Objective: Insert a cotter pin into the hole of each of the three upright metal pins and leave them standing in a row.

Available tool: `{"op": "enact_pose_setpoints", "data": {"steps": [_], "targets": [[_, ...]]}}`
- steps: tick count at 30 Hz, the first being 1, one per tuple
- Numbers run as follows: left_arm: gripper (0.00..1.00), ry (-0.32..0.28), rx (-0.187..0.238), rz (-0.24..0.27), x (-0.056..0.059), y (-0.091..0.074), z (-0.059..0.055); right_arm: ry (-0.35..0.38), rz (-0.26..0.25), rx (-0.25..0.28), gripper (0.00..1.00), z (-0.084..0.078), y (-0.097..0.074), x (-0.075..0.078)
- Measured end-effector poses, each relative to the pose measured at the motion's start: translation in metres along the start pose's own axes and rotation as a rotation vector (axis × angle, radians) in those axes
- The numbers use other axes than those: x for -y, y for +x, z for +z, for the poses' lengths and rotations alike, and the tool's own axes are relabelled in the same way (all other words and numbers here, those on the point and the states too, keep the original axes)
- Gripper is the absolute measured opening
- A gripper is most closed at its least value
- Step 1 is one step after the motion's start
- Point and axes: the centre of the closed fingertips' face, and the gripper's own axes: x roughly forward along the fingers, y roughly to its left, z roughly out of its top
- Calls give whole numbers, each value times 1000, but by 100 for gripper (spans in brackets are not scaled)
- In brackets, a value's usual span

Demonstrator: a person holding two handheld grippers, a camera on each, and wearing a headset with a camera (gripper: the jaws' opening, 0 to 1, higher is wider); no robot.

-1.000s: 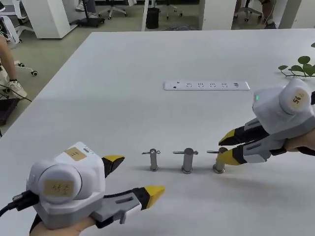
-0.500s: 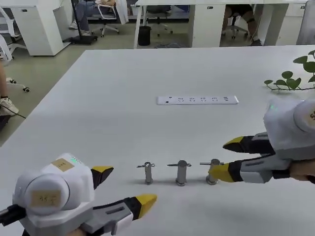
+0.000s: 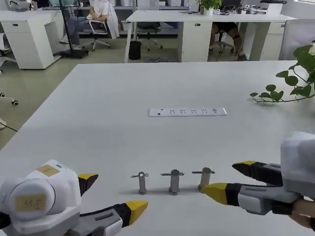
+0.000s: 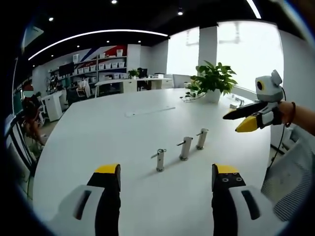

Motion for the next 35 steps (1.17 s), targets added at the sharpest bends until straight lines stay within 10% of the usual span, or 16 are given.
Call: {"op": "enact_pose_setpoints", "data": {"steps": [35], "targets": [[99,-54,78,63,-9,-23,8,82,-78,45,78,-15,-4,-16]]}}
